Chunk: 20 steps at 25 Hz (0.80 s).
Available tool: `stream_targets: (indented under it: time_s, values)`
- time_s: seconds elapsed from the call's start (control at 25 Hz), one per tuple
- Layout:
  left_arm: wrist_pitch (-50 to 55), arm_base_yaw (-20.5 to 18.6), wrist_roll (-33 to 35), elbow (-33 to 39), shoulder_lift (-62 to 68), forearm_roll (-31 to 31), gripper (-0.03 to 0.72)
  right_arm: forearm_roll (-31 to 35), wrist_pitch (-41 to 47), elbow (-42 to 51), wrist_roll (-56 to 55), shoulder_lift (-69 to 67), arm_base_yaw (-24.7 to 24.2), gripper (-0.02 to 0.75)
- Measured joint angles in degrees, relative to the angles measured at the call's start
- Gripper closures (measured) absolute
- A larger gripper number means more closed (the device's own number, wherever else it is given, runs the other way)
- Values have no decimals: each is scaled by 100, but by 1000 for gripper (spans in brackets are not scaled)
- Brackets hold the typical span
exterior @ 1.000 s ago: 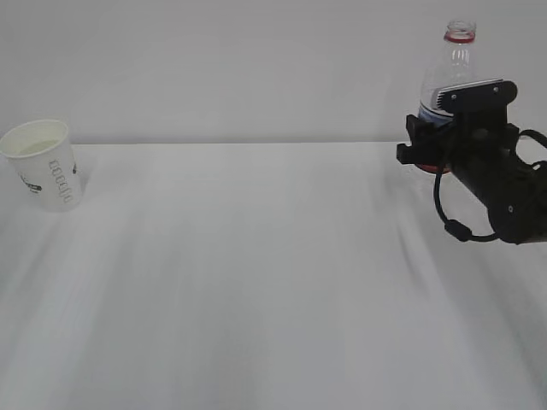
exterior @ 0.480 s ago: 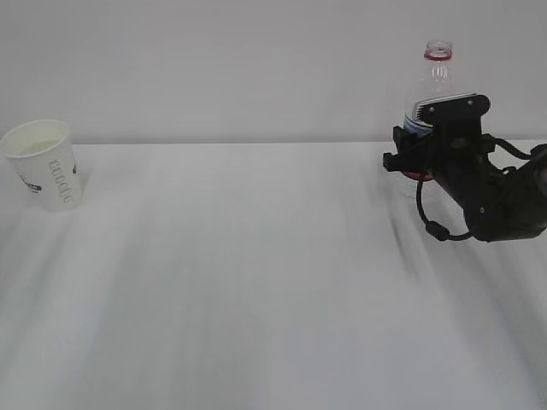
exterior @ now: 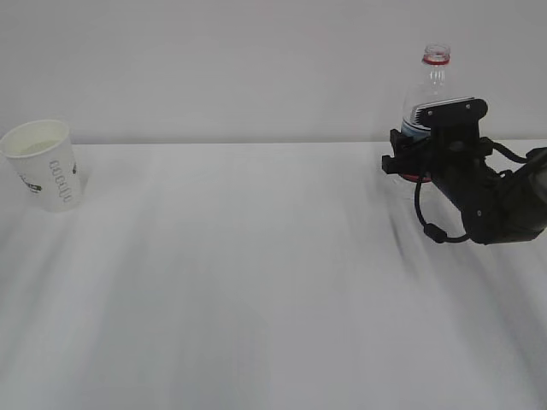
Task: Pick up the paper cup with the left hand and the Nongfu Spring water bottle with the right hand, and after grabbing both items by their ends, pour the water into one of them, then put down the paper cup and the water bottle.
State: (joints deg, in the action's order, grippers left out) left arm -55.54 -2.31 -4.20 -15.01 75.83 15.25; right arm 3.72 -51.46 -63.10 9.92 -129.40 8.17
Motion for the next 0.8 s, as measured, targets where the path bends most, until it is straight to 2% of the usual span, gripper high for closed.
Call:
stream_targets:
  time_s: [0.12,0.24,0.8]
  values:
    - [0,0,0,0,0,0,101,0,0,0,0,0,0,150]
    - [0,0,0,0,0,10,101,12,-16,0,0,0,0,101]
    - [0,0,0,0,0,10,101,12,-481,739,20,316,0,86]
